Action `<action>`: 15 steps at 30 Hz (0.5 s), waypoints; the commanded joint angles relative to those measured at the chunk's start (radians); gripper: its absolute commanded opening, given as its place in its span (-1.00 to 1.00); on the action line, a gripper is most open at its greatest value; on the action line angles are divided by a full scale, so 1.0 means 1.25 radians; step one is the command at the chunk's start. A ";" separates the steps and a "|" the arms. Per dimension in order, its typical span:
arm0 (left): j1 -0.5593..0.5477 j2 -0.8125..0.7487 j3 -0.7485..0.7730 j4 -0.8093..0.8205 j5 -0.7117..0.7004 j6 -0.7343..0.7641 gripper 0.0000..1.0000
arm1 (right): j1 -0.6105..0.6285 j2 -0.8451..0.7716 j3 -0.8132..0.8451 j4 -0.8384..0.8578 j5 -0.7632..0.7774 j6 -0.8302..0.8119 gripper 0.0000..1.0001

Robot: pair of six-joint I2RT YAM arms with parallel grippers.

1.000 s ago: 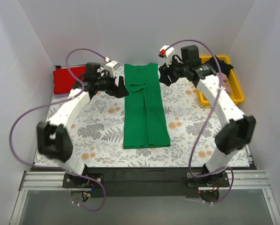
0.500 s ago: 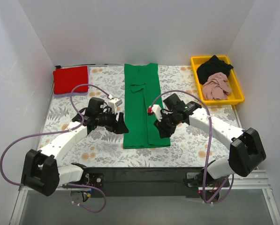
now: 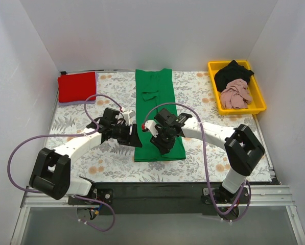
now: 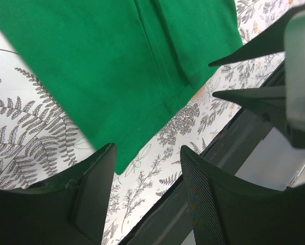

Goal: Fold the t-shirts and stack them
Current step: Fold the tshirt

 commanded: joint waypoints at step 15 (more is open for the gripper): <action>-0.018 0.090 -0.011 0.049 -0.032 -0.064 0.04 | 0.046 0.093 0.037 0.011 0.065 0.045 -0.17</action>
